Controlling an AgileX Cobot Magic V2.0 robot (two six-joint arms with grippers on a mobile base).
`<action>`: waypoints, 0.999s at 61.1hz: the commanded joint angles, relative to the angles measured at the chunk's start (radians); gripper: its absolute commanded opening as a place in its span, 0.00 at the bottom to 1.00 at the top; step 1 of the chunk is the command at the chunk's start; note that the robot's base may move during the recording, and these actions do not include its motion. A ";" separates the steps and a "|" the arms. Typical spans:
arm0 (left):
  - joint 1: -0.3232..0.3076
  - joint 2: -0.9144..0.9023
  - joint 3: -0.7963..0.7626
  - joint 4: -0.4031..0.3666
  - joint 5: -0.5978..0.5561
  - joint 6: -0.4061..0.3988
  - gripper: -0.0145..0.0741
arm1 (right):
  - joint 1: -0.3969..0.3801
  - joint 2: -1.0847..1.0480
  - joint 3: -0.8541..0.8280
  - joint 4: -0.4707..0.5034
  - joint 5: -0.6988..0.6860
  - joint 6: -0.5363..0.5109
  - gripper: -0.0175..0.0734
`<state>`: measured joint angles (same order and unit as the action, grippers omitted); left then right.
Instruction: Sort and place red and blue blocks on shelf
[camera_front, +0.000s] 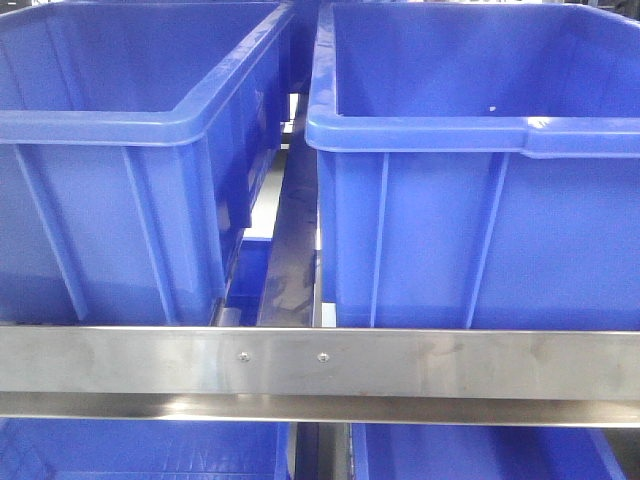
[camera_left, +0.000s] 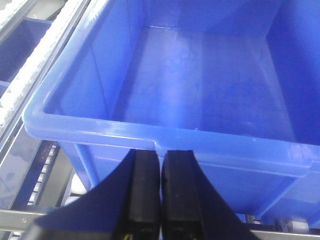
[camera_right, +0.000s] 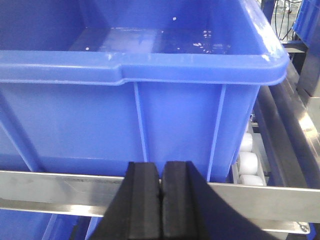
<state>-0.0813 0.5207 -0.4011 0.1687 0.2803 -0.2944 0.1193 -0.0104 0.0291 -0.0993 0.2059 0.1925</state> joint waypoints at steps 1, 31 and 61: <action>0.001 0.001 -0.028 0.004 -0.071 -0.005 0.30 | -0.001 -0.020 -0.019 -0.017 -0.085 -0.012 0.25; 0.001 0.001 -0.028 0.004 -0.071 -0.005 0.30 | -0.001 -0.020 -0.019 -0.017 -0.085 -0.012 0.25; 0.001 0.001 -0.028 0.004 -0.071 -0.005 0.30 | -0.001 -0.020 -0.019 -0.017 -0.085 -0.012 0.25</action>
<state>-0.0813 0.5207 -0.4011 0.1687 0.2803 -0.2944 0.1193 -0.0104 0.0291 -0.1007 0.2059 0.1925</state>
